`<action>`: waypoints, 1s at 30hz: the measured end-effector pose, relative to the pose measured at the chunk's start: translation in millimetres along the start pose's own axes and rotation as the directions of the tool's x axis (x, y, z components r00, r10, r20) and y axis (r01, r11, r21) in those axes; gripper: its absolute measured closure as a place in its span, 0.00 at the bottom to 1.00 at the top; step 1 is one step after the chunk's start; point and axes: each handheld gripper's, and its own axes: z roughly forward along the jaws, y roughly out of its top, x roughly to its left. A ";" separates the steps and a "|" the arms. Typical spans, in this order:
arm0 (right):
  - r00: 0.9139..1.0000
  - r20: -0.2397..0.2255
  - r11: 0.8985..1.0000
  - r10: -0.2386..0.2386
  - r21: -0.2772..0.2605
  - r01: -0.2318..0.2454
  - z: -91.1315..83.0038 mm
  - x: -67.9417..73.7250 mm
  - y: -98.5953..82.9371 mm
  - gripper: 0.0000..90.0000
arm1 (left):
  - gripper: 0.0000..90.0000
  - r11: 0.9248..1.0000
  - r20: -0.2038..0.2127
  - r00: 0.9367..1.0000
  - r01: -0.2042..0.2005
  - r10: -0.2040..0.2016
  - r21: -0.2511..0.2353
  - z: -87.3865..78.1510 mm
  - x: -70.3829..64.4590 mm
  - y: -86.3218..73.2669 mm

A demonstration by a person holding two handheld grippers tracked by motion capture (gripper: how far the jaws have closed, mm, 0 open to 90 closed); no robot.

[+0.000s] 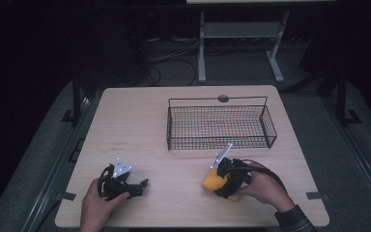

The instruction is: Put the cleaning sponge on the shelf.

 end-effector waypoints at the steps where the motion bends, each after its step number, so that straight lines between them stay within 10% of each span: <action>1: 1.000 0.001 1.000 0.001 -0.001 -0.001 -0.7 -0.3 -0.1 0.25 | 0.14 1.000 0.000 1.000 0.001 -0.001 -0.001 0.1 -0.1 0.0; 30: 0.997 0.021 0.997 0.071 -0.044 -0.070 -38.0 -15.7 -7.3 0.25 | 0.14 1.000 0.000 1.000 0.002 -0.002 -0.001 0.0 -0.2 0.0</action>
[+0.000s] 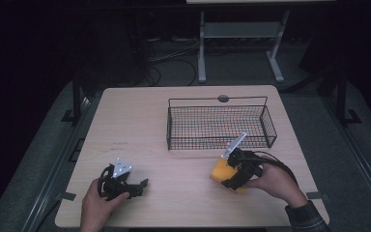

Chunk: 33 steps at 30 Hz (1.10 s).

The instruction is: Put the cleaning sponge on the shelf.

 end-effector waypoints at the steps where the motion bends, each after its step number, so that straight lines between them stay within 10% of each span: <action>1: 1.000 0.000 1.000 0.000 0.000 0.000 0.0 0.0 0.0 0.25 | 0.14 1.000 0.000 1.000 0.000 0.000 0.000 0.0 0.0 0.0; 33: 0.997 0.035 0.997 0.072 -0.039 -0.071 -41.3 -34.7 9.3 0.25 | 0.14 1.000 0.000 1.000 -0.002 0.002 0.000 0.0 0.2 0.1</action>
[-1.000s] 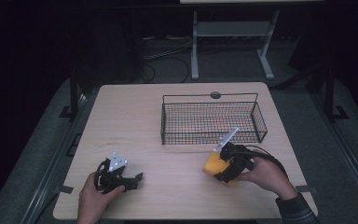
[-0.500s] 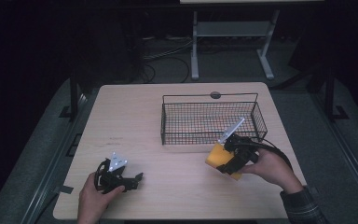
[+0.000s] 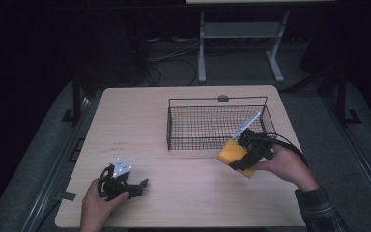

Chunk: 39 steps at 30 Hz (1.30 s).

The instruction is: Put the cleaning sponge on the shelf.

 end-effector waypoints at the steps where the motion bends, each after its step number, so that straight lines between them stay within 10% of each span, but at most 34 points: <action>1: 1.000 0.000 1.000 0.002 0.001 -0.002 -0.9 -1.3 0.4 0.25 | 0.14 1.000 0.000 1.000 0.001 -0.001 0.000 0.0 0.0 0.0; 39: 0.984 0.101 0.990 0.144 -0.013 -0.143 -19.2 -73.1 17.2 0.25 | 0.14 1.000 0.001 1.000 0.000 0.000 0.002 -0.1 0.0 0.0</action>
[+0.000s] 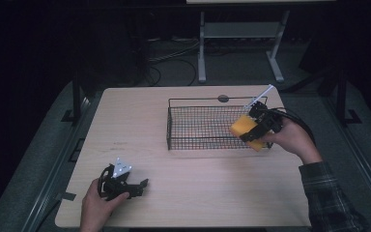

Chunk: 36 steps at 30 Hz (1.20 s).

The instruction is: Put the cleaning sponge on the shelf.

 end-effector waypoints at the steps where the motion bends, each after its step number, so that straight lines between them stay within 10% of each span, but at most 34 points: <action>1: 1.000 0.006 1.000 0.005 0.000 -0.005 0.6 -3.0 1.1 0.25 | 0.14 1.000 0.000 1.000 0.000 0.000 0.000 0.0 0.0 0.0; 36: 0.981 0.067 0.983 0.183 0.010 -0.184 38.6 -66.5 23.4 0.25 | 0.14 1.000 0.000 1.000 0.000 0.000 0.000 0.0 0.0 0.0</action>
